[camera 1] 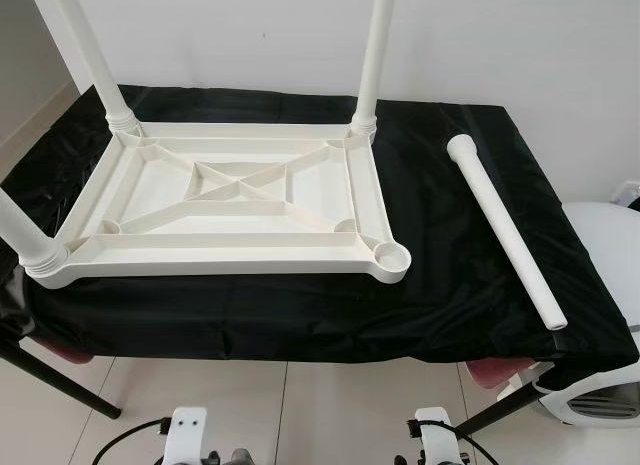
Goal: Building children table
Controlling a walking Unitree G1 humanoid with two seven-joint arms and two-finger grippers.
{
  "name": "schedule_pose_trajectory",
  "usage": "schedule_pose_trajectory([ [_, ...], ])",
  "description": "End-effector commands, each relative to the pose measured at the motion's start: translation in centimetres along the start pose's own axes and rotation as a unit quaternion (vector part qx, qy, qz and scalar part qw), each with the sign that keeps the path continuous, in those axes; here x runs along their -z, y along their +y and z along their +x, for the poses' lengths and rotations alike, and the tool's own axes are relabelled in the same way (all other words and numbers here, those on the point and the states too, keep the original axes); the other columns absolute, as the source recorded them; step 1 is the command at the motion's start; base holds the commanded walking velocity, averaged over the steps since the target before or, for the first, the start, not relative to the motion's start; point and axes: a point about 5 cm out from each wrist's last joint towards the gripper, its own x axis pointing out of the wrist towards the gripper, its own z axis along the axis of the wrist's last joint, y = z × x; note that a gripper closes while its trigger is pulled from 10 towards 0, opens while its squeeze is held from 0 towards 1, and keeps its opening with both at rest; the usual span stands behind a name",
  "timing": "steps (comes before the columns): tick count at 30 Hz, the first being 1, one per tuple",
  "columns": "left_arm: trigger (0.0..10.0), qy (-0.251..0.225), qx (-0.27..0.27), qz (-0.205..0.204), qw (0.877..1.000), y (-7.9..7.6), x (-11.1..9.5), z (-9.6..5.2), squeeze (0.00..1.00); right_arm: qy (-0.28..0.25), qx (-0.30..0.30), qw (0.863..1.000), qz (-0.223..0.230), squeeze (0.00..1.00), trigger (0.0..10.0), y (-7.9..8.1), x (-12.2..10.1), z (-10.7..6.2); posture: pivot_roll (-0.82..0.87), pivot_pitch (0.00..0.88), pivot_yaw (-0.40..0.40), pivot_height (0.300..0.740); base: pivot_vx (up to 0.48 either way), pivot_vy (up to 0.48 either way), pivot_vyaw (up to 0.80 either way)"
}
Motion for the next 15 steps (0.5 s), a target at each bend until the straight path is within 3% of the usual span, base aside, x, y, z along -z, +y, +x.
schedule_pose_trajectory([
  [1,10.0,0.021,0.02,0.001,1.0,-0.77,1.08,-0.16,0.0,0.018,-0.011,1.0,-0.014,0.0,10.0,0.32,0.7,-0.08,0.06,0.0,-0.036,0.74,0.0,0.0,0.0],
  [12,10.0,0.021,0.014,0.018,1.0,-0.73,1.44,-0.25,0.0,0.02,-0.02,0.999,-0.04,0.0,10.0,0.18,0.49,-0.04,0.14,0.0,-0.091,0.74,0.0,0.0,0.0],
  [15,10.0,0.023,0.015,0.007,1.0,-0.67,1.25,-0.19,0.0,0.02,-0.023,0.998,-0.049,0.0,10.0,0.24,0.33,-0.01,0.14,0.0,-0.097,0.74,0.0,0.0,0.0],
])
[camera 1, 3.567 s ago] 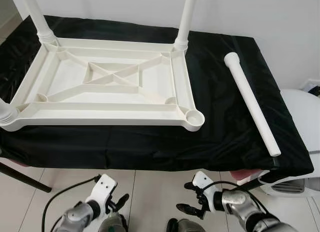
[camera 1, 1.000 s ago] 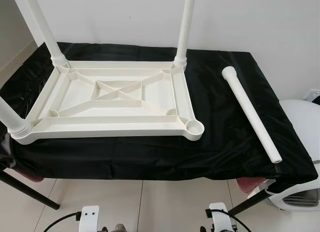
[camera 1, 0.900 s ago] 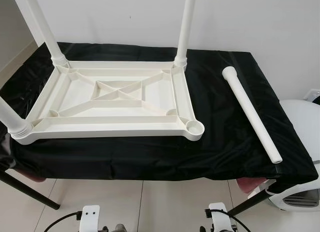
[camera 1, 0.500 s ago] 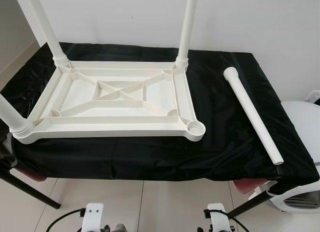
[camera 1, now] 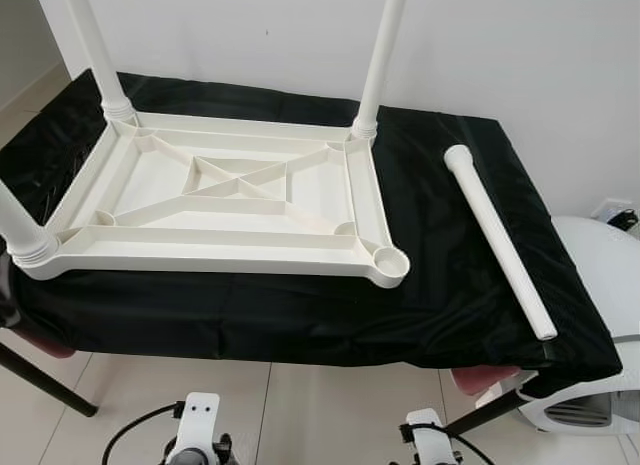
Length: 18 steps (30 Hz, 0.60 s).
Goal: Building children table
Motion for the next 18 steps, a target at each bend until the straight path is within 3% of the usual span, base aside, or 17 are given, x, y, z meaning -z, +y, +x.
schedule_pose_trajectory([
  [1,10.0,0.037,0.015,-0.006,0.999,-0.8,1.8,-0.3,0.0,0.01,-0.002,1.0,-0.005,0.0,10.0,0.0,0.3,0.0,0.14,0.0,-0.095,0.74,0.0,0.0,0.0],
  [9,10.0,0.046,0.004,-0.027,0.999,0.1,2.3,-0.4,0.0,0.008,-0.002,1.0,0.001,0.0,10.0,0.2,0.2,0.0,0.12,0.0,-0.075,0.74,0.0,0.0,0.0],
  [18,10.0,0.05,0.012,0.0,0.999,0.4,2.2,-0.4,0.0,0.0,-0.007,1.0,-0.001,0.0,10.0,0.6,-0.4,0.2,0.07,0.0,-0.023,0.74,0.0,0.0,0.0],
])
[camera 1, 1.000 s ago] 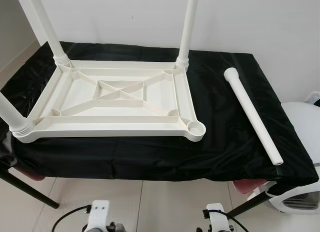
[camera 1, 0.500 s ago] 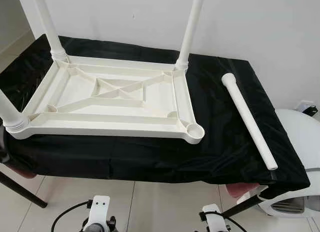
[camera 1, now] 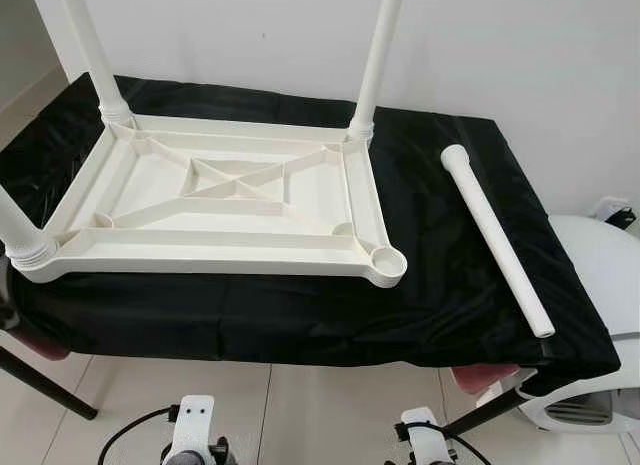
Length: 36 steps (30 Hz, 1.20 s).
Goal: Building children table
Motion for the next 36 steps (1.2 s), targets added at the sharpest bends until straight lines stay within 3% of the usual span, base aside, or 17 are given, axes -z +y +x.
schedule_pose_trajectory([
  [1,10.0,0.033,0.03,0.019,0.999,-0.5,1.6,-0.3,0.0,0.004,-0.003,1.0,-0.003,0.0,10.0,0.2,0.1,0.0,0.07,0.0,-0.023,0.74,0.0,0.0,0.0],
  [6,10.0,0.029,0.039,0.005,0.999,-0.4,1.5,-0.2,0.0,-0.01,-0.007,1.0,-0.002,0.0,10.0,0.2,-0.9,0.2,0.05,0.0,-0.005,0.74,0.0,0.0,0.0],
  [9,10.0,0.025,0.047,0.012,0.998,-0.2,1.5,-0.3,0.0,-0.032,-0.023,0.999,0.0,0.0,10.0,0.4,-2.9,0.5,0.03,0.0,0.02,0.74,0.0,0.0,0.0],
  [26,10.0,-0.008,0.056,0.051,0.997,1.0,-0.1,-0.1,0.0,-0.054,-0.04,0.998,0.009,0.0,10.0,0.4,-3.4,0.4,0.04,0.0,0.021,0.74,0.0,0.0,0.0],
  [33,10.0,-0.018,0.079,0.09,0.993,-0.3,-0.1,-0.1,0.0,-0.062,-0.039,0.997,0.016,0.0,10.0,0.3,-3.7,0.4,0.03,0.0,0.031,0.74,0.0,0.0,0.0],
  [36,10.0,-0.04,0.099,0.105,0.989,-1.0,-1.2,0.0,0.0,-0.073,-0.044,0.996,0.015,0.0,10.0,0.5,-4.2,0.5,0.02,0.0,0.03,0.74,0.0,0.0,0.0],
])
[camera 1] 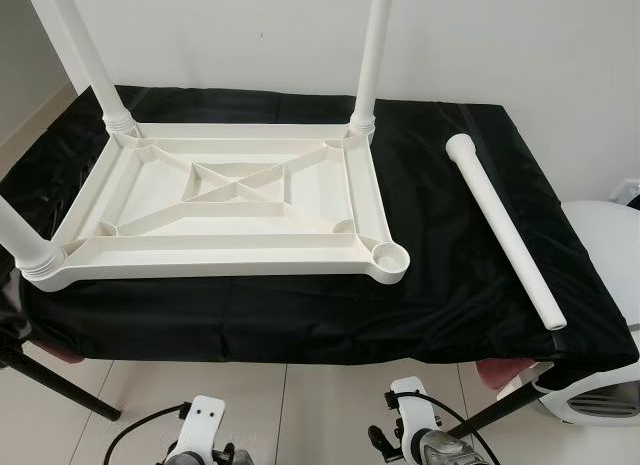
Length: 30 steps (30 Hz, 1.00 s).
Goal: Building children table
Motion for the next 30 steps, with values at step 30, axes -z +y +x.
schedule_pose_trajectory([
  [30,10.0,-0.011,0.027,-0.02,0.999,-0.87,-0.54,0.15,0.0,-0.005,-0.027,0.999,-0.032,0.0,10.0,0.55,-0.76,0.24,0.04,0.0,-0.003,0.74,0.0,0.0,0.0],
])
